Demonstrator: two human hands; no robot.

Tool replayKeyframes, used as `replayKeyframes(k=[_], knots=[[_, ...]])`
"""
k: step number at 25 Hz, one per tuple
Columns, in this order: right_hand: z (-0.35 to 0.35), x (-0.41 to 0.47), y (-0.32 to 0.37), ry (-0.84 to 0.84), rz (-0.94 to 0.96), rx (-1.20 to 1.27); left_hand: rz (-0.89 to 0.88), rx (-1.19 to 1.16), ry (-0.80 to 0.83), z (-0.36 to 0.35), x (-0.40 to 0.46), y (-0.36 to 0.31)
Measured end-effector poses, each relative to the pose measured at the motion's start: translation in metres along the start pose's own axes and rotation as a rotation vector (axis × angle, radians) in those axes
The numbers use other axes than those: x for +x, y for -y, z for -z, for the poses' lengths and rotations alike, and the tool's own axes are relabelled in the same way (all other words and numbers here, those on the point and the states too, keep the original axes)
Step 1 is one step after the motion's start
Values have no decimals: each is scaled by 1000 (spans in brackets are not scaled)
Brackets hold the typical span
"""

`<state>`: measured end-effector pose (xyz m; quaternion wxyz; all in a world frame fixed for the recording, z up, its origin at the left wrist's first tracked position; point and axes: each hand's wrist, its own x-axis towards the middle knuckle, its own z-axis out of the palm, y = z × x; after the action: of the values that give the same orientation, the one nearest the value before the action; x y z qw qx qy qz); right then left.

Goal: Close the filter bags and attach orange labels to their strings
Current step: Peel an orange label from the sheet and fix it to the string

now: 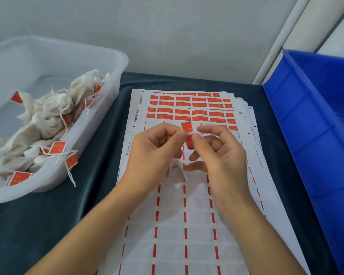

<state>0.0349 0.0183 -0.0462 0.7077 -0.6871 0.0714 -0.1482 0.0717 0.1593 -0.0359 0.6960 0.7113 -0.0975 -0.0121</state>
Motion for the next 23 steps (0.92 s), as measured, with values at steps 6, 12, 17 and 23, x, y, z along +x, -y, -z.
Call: replayKeyframes(k=[6,12,17,23], knots=[[9,7,2,36,-48,-22,130,-110,-21,2,2,-1],[8,6,1,257,-26,-10,97,-145,58,3,0,-3],[11,6,2,275,38,90,113,-138,30,3,1,-2],[11,5,3,204,80,30,110,-149,46,4,2,0]])
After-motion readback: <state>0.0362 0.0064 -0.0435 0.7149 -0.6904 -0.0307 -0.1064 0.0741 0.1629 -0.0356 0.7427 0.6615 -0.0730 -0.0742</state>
